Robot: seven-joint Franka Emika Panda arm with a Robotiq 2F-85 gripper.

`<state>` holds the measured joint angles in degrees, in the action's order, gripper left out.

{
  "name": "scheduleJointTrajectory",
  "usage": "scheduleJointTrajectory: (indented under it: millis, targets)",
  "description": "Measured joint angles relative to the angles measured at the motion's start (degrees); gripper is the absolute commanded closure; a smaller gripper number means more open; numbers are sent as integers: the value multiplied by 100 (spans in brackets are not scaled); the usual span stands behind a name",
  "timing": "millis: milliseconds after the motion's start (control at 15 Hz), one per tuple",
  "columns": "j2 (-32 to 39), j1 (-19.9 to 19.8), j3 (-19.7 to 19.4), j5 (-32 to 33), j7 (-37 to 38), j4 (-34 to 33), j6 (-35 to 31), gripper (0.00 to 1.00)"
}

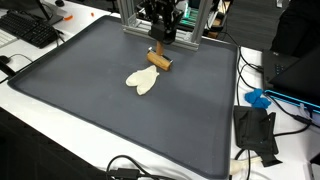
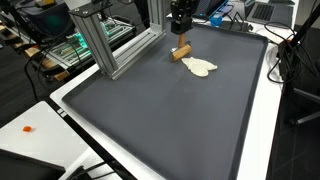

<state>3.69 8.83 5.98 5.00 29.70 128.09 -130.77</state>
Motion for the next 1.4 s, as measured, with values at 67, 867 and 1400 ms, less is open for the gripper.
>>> scheduleJointTrajectory:
  millis: [67, 867, 1400]
  targets:
    - [-22, -11, -8, -21, -35, 22, 28, 77]
    - [-698, -159, -35, -172, -112, 360, 48, 77]
    - [-1690, -246, -39, -678, -763, 609, 662, 77]
